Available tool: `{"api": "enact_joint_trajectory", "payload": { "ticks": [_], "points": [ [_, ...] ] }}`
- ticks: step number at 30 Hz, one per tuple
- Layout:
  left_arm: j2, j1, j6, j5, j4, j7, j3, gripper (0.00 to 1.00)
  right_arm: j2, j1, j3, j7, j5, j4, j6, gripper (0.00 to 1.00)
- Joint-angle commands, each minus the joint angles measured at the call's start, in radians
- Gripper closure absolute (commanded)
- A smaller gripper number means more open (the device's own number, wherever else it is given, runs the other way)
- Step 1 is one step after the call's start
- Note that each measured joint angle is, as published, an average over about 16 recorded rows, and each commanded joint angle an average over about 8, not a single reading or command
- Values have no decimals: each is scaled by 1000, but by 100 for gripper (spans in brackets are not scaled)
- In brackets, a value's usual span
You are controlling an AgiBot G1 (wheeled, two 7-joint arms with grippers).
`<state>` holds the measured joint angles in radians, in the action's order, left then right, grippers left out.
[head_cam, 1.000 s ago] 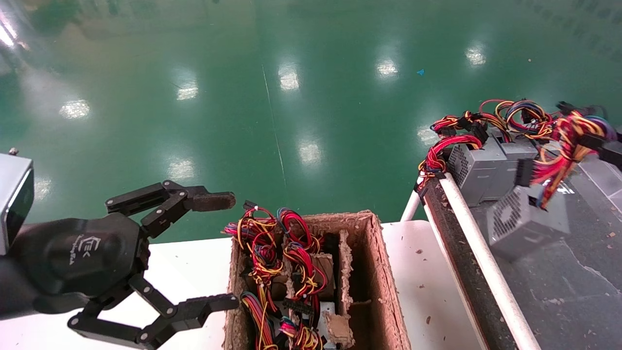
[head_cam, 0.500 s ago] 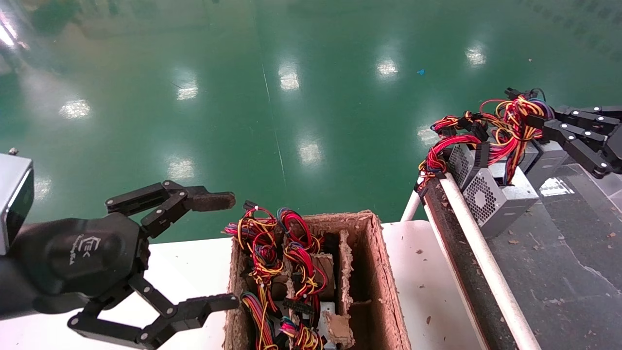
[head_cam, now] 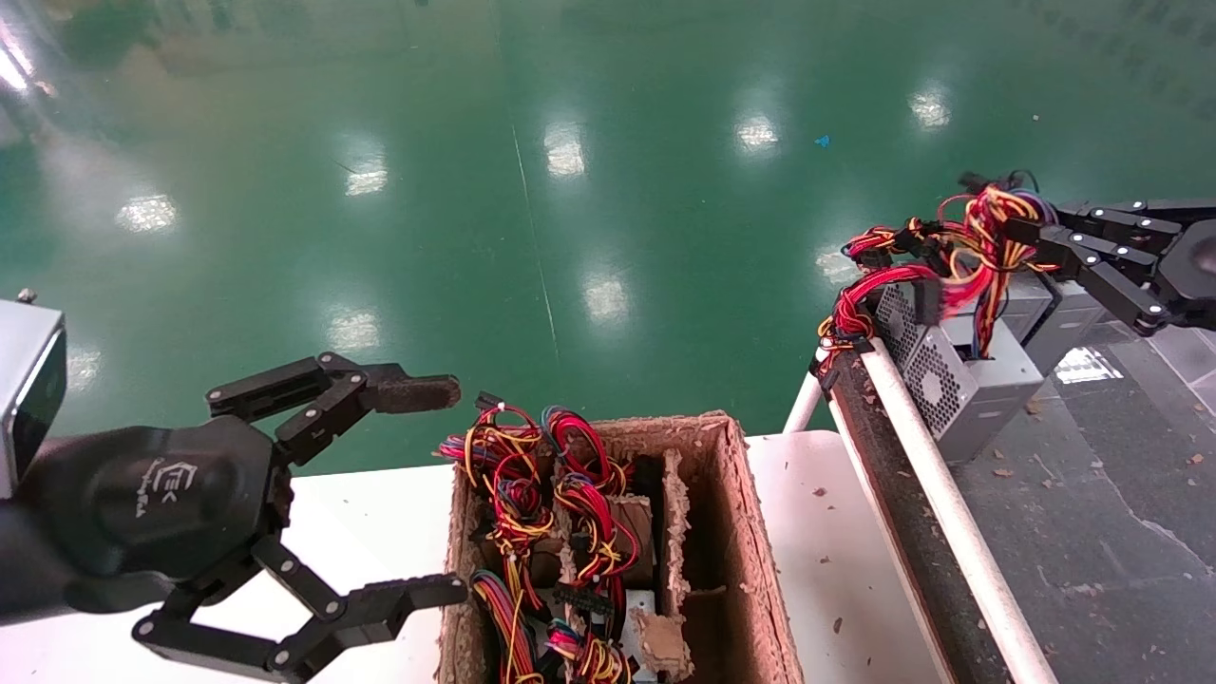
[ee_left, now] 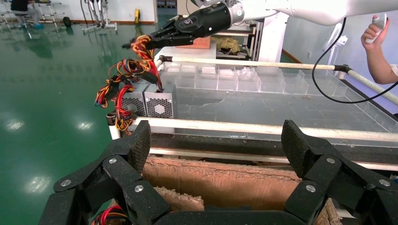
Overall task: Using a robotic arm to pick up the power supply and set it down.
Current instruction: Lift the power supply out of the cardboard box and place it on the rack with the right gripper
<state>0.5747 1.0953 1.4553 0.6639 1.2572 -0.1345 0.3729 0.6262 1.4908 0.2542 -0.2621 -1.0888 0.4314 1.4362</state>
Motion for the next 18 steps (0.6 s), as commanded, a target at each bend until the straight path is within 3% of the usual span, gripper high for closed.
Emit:
{"api": "enact_joint_trajectory", "payload": {
  "ticks": [1,13,18],
  "points": [
    [0,0,0,0,0,0,0,0,4,12,4,-9,-6,-19,6,0],
    [0,0,0,0,0,0,0,0,8,30,-19,-60,30,-82,43,0],
    [0,0,0,0,0,0,0,0,10,10,-27,-62,58,-55,50,0]
  ]
}}
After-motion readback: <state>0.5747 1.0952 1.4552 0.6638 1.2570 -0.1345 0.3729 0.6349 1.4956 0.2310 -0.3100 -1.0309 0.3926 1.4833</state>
